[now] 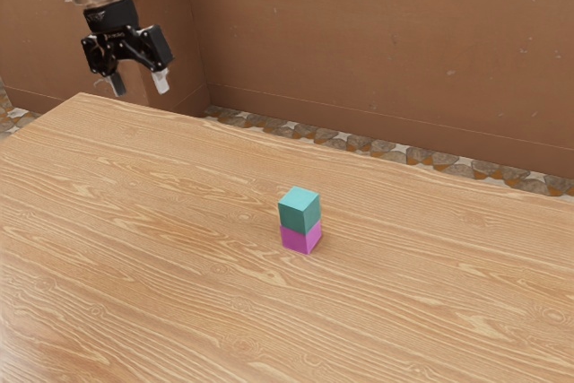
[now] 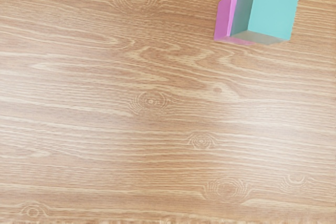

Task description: Pick up the blue block with one arm, and put the blue block on the table with one arm

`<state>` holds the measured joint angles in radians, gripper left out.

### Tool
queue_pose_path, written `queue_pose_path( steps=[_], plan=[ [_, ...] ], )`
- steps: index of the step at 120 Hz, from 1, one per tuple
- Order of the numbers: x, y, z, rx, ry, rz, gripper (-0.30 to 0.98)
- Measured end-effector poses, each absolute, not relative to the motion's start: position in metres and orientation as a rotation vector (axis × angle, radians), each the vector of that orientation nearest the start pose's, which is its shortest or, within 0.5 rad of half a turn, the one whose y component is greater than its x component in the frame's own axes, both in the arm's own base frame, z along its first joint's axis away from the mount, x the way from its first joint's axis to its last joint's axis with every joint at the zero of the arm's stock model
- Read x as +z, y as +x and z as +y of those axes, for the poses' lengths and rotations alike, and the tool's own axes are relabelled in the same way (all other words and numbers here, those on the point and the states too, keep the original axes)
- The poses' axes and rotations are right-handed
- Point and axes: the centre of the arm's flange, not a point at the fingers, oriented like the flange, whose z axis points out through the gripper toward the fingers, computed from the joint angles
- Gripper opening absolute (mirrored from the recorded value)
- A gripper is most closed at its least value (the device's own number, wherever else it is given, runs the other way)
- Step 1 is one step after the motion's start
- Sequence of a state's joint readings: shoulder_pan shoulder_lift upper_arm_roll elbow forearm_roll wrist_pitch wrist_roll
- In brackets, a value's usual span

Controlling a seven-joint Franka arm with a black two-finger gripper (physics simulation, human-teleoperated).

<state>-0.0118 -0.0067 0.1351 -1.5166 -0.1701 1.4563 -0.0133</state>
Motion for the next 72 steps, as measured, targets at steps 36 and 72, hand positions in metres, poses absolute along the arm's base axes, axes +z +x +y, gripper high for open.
queue_pose_path(
  steps=[36, 72],
  plan=[
    [0.535, 0.614, -0.008, 0.201, -3.219, -0.070, 0.68],
    [0.439, 0.668, -0.052, 0.155, -3.211, -0.049, 0.68]
  ],
)
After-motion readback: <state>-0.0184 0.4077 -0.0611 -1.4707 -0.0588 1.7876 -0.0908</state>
